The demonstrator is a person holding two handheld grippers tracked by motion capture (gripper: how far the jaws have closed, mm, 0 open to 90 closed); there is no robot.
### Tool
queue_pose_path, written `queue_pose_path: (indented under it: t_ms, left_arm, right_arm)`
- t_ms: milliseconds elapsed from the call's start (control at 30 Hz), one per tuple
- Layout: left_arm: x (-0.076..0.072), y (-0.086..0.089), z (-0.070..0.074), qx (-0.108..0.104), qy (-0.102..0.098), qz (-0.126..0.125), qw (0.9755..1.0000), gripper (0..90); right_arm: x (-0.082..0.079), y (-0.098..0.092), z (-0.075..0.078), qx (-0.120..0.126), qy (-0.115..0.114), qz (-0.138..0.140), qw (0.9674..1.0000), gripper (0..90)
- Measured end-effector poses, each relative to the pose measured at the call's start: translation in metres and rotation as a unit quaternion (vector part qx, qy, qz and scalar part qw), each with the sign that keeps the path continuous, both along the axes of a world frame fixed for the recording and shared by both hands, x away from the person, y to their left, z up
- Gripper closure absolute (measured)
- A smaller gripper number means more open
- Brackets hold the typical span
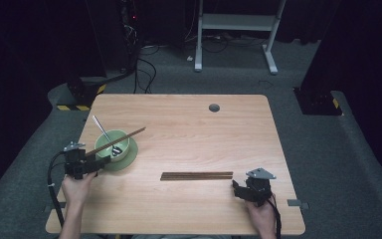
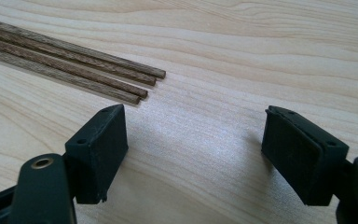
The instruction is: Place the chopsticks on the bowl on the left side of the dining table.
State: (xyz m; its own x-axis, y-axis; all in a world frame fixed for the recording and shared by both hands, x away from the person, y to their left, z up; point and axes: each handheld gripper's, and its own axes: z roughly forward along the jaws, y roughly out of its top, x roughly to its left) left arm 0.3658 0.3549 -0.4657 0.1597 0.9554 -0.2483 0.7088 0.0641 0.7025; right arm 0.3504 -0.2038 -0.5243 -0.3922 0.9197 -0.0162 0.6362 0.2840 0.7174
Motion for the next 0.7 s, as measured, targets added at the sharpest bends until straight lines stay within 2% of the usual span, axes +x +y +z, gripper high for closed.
queue_pose_path:
  t_ms: [700]
  left_arm:
    - [0.009,0.0032,-0.0014,-0.001,0.003,0.008,1.0,28.3]
  right_arm:
    - [0.0,0.0,0.0,0.0,0.0,0.0,1.0,22.1]
